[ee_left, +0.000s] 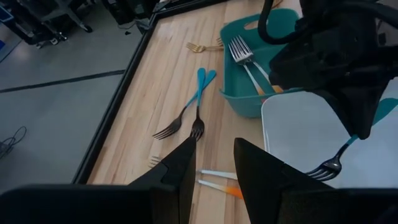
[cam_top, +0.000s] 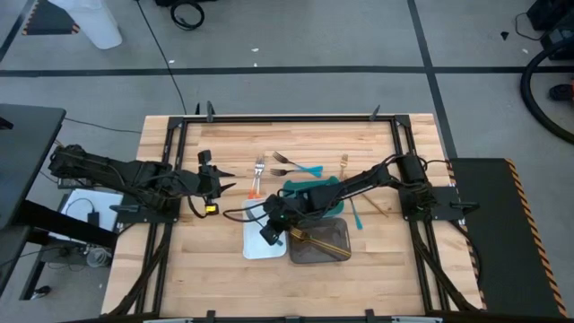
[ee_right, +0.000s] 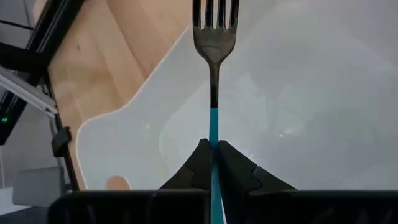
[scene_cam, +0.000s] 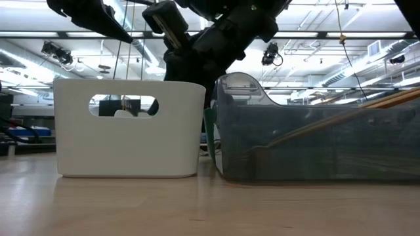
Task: Sort silverware by color (type)
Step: Put the blue fork into the white bin, then put the gold fork into the black bin
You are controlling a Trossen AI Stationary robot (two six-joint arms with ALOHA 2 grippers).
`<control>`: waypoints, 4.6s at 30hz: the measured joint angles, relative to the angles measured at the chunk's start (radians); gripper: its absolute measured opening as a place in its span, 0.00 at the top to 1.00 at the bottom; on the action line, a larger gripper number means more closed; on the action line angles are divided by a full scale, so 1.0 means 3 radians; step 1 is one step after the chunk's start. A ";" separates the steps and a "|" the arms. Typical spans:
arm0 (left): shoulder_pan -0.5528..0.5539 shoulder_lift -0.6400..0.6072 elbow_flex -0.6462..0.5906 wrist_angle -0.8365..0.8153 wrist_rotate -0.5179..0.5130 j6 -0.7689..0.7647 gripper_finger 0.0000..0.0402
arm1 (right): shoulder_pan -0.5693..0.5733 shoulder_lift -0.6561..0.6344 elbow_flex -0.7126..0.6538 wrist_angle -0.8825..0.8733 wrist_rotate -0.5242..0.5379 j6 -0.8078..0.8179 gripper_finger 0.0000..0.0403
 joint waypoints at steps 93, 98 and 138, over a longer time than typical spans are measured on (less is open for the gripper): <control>-0.0145 0.0001 0.0001 -0.0343 -0.0046 -0.0488 0.71 | -0.1289 -0.1224 -0.0370 -0.2693 0.1060 -0.2583 0.79; -0.0145 0.0001 0.0001 -0.0317 -0.0046 -0.0465 0.71 | -0.1289 -0.1484 -0.0699 -0.2605 0.1056 -0.2406 0.79; -0.0146 -0.0001 0.0001 -0.0028 -0.0044 -0.0163 0.71 | -0.1120 -0.2401 -0.2273 -0.2399 0.0516 -0.0951 0.70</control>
